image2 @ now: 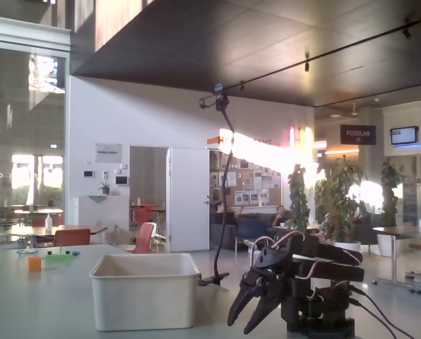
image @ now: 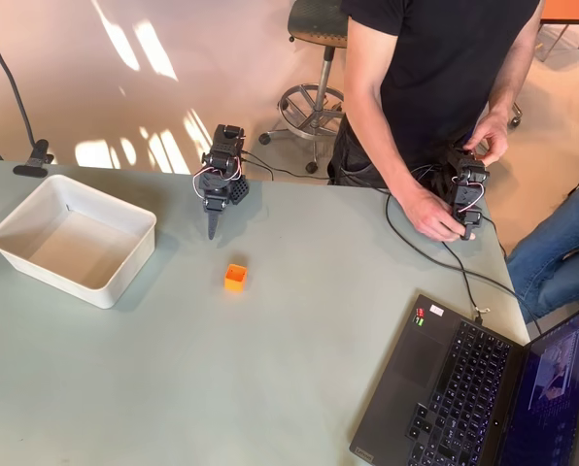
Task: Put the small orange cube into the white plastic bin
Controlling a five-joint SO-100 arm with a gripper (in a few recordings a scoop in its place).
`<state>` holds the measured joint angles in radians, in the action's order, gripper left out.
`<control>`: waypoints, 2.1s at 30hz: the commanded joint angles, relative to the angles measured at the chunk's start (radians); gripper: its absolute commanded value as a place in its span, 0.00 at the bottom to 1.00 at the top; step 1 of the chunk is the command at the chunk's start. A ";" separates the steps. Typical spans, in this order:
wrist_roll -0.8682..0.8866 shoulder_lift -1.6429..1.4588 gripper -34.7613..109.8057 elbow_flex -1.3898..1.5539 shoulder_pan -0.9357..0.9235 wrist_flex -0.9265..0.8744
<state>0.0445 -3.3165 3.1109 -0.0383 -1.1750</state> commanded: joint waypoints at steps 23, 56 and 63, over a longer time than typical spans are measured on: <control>-0.008 0.086 0.41 -0.528 0.005 0.238; 0.423 1.313 0.69 -0.959 0.345 0.224; 0.465 1.445 0.69 -0.997 0.347 0.239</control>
<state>0.5016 -1.9067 2.1644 0.3007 -0.9434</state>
